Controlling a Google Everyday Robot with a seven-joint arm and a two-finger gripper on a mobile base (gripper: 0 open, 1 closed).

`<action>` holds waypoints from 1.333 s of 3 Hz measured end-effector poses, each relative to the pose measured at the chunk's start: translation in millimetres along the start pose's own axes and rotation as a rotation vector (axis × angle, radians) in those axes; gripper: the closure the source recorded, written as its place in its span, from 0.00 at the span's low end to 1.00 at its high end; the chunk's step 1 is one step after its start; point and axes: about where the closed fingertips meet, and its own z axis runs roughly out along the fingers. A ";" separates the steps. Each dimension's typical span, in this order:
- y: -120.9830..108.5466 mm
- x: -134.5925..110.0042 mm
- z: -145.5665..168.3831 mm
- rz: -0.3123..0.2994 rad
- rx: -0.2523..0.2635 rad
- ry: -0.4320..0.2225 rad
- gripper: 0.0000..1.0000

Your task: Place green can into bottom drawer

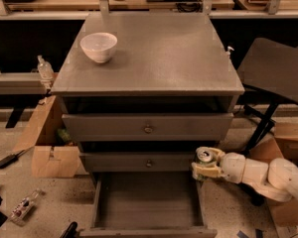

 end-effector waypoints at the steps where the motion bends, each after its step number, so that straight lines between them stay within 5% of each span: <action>1: 13.9 70.1 56.8 0.038 -0.074 -0.020 1.00; 3: 27.9 180.6 136.3 0.065 -0.176 0.045 1.00; 4: 29.3 183.5 140.7 0.068 -0.181 0.044 1.00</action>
Offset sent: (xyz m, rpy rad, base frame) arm 0.0263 0.1184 -0.2248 0.0380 0.0986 0.1910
